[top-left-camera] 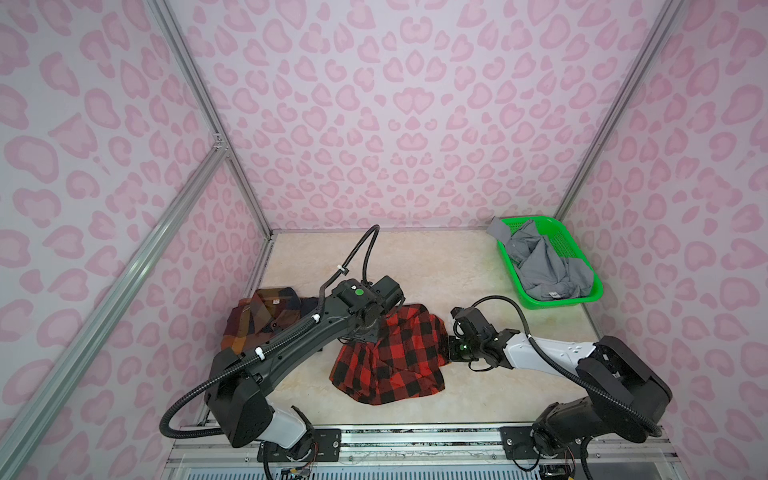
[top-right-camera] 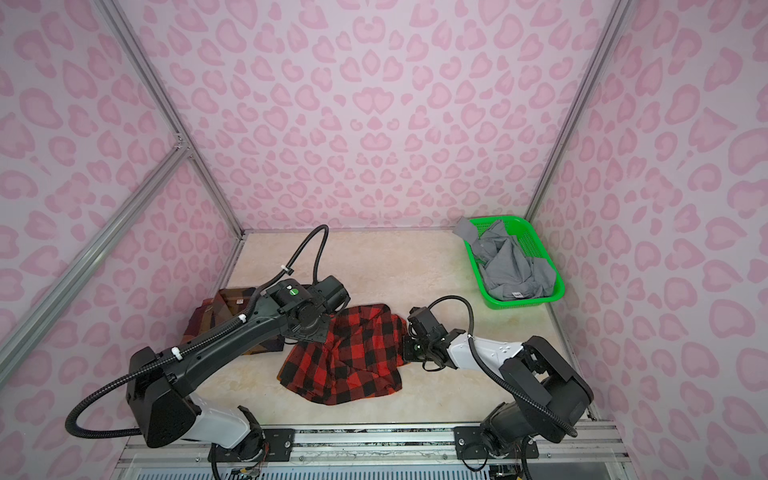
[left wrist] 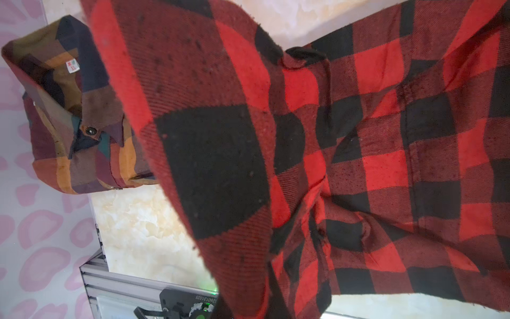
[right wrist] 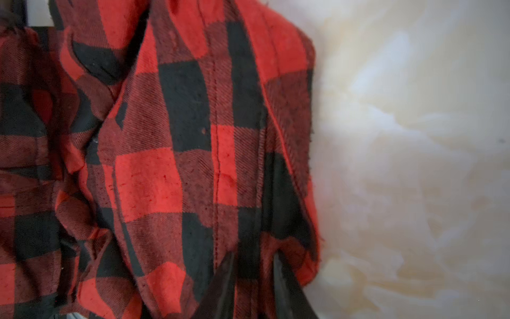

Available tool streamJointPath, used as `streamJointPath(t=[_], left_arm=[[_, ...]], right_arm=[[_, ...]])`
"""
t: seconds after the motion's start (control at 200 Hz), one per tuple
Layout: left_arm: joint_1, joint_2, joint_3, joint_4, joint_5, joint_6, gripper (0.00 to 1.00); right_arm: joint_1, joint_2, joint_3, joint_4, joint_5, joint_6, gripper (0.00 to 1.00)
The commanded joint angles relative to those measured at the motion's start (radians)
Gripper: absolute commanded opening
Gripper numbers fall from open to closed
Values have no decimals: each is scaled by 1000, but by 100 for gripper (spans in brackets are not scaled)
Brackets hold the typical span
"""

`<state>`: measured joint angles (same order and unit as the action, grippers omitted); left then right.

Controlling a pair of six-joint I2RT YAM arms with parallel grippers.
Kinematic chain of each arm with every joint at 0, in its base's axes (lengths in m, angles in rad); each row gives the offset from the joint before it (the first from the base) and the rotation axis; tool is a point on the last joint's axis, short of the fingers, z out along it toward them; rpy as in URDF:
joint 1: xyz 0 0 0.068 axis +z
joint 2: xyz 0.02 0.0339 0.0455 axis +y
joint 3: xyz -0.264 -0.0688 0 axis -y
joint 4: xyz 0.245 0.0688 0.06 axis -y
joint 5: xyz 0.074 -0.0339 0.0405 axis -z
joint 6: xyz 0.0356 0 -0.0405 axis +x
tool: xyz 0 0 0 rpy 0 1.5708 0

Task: Fold and stack the long sleeve shirts

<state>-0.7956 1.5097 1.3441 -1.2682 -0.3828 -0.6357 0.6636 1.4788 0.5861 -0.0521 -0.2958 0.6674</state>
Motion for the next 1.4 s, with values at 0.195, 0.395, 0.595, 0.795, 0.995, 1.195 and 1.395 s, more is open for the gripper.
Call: streamJointPath(t=[0.195,0.395,0.595,0.795,0.995,1.195,1.395], left_arm=[[-68,142,133,-74,-71,-30,4],[-99,220,195,-116,-74,-52,4],[-137,280,244,-101,-39,-95,4],[-170,376,317,-89,-3,-117,4],[-193,472,423,-85,35,-128,3],[-217,571,518,-99,55,-129,3],[-229,608,524,-53,99,-138,12]], right_arm=[[19,23,-46,-41,-4,26,27],[33,27,-57,-13,-9,36,27],[45,43,-68,18,-17,47,27],[48,33,-80,22,-13,49,27],[50,32,-86,23,-13,46,27],[50,18,-100,26,-12,49,27],[51,-2,-101,13,-11,50,27]])
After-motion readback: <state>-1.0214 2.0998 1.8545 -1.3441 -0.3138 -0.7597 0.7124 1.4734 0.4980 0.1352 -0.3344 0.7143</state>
